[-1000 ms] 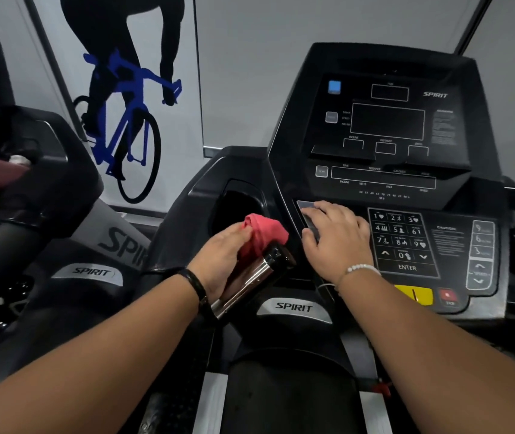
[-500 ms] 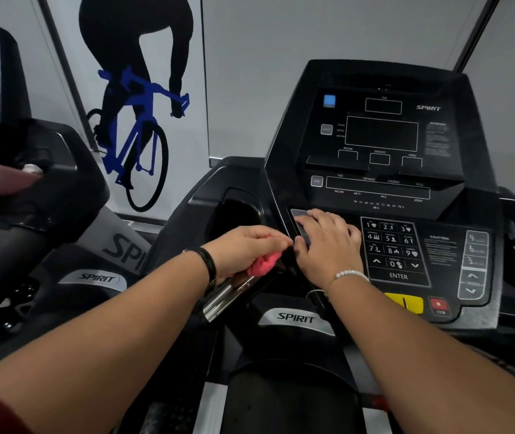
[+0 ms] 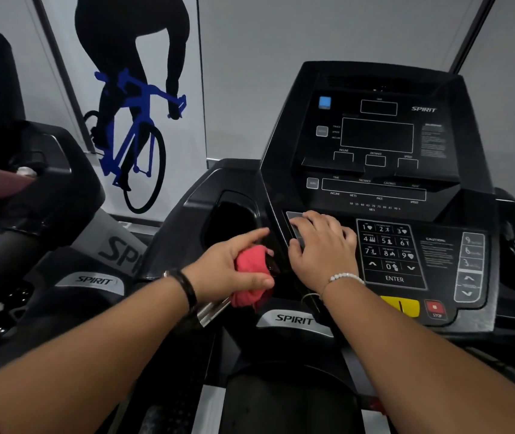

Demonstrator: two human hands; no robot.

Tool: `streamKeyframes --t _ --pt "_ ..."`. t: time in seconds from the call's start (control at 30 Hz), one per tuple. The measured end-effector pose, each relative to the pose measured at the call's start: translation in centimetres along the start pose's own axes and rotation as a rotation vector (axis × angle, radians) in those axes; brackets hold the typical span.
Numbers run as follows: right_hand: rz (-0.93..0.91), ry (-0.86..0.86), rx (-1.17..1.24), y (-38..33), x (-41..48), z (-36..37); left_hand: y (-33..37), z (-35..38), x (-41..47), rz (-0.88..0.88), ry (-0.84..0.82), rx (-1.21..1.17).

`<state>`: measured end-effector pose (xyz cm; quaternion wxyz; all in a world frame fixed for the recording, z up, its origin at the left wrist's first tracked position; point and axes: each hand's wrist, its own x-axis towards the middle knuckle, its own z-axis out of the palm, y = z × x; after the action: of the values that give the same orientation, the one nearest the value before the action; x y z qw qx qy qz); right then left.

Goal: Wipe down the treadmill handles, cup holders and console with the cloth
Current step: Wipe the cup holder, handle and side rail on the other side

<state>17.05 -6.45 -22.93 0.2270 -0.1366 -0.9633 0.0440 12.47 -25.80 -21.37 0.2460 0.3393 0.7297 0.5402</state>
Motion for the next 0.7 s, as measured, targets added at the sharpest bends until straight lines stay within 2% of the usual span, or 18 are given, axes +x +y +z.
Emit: streamKeyframes --t 0.07,0.13,0.2,0.33,0.43,0.57,0.7 --pt "0.001 0.002 -0.012 0.0 0.0 0.0 1.4 -0.8 0.8 -0.204 -0.140 -0.017" --pt "0.005 -0.001 -0.021 0.0 0.0 0.0 3.0 -0.8 1.1 -0.317 -0.194 0.125" --pt "0.006 0.000 -0.027 -0.1 0.0 0.0 3.7 0.0 1.0 -0.318 -0.105 0.267" --pt "0.011 0.002 -0.031 -0.2 0.0 0.0 2.7 2.3 -0.4 -0.182 0.293 0.641" --pt "0.012 -0.004 -0.035 -0.2 0.0 0.0 2.0 3.1 -0.7 -0.126 0.400 0.692" --pt "0.012 0.004 -0.024 -0.2 -0.1 0.0 1.7 2.2 -0.2 -0.124 0.290 0.570" --pt "0.013 0.007 -0.026 -0.2 -0.1 0.0 1.9 0.7 0.5 -0.195 0.054 0.312"
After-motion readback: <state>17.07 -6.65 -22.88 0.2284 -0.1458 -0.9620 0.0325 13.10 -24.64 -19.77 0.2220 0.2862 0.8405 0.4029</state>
